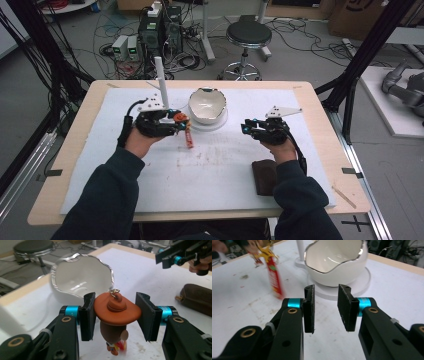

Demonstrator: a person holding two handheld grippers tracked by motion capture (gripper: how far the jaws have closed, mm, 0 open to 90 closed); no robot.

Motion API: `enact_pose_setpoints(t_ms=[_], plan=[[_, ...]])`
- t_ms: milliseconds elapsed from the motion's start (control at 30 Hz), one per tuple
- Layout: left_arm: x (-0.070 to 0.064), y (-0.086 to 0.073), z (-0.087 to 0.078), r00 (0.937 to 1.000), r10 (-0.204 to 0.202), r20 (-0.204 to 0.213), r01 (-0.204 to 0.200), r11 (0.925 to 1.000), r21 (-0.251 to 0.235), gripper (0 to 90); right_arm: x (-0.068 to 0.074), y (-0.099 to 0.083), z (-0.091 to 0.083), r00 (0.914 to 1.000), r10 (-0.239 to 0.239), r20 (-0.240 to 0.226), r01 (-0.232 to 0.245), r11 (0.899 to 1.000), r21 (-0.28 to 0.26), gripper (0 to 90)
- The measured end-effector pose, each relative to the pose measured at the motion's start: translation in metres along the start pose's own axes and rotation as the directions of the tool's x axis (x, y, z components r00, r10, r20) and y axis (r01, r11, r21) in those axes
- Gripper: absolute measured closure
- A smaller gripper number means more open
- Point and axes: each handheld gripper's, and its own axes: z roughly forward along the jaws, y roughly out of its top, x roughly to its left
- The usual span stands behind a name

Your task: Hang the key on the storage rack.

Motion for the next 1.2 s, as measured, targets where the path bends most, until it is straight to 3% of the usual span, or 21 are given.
enact_pose_setpoints(t_ms=[200, 233, 300, 367, 467, 600, 900, 1200], plan=[[0.018, 0.021, -0.022, 0.9999, 0.005, -0.016, -0.005, 0.9997, -0.022, 52.2, -0.006, -0.002, -0.008, 0.999, -0.003, 0.045, 0.003, 1.0, -0.011, 60.7], [0.021, 0.025, -0.025, 0.9997, 0.004, -0.024, -0.004, 0.9995, -0.032, 52.2, -0.007, -0.002, -0.011, 0.9977, -0.006, 0.068, 0.006, 1.0, -0.009, 56.2], [0.029, 0.031, -0.031, 0.9992, -0.01, -0.039, 0.008, 0.9986, -0.052, 52.2, -0.008, -0.003, -0.013, 0.9969, -0.006, 0.078, 0.007, 1.0, -0.007, 53.2], [0.036, 0.037, -0.037, 0.9984, -0.024, -0.052, 0.02, 0.9975, -0.068, 52.2, -0.011, -0.005, -0.018, 0.9933, 0.0, 0.116, 0.001, 1.0, -0.006, 46.7], [0.045, 0.042, -0.042, 0.9966, -0.057, -0.059, 0.05, 0.9932, -0.105, 52.2, -0.013, -0.008, -0.024, 0.9908, -0.001, 0.136, 0.004, 1.0, -0.021, 44.6], [0.056, 0.047, -0.046, 0.9937, -0.08, -0.079, 0.071, 0.9905, -0.118, 52.2, -0.017, -0.012, -0.028, 0.9886, 0.008, 0.15, -0.004, 1.0, -0.028, 44.0], [0.071, 0.052, -0.048, 0.9778, -0.132, -0.162, 0.113, 0.986, -0.122, 52.2, -0.019, -0.014, -0.032, 0.9877, 0.019, 0.155, -0.012, 0.999, -0.045, 42.7], [0.085, 0.044, -0.047, 0.9589, -0.215, -0.186, 0.186, 0.9695, -0.159, 52.1, -0.018, -0.015, -0.031, 0.9876, 0.012, 0.157, -0.006, 0.999, -0.036, 42.6]])
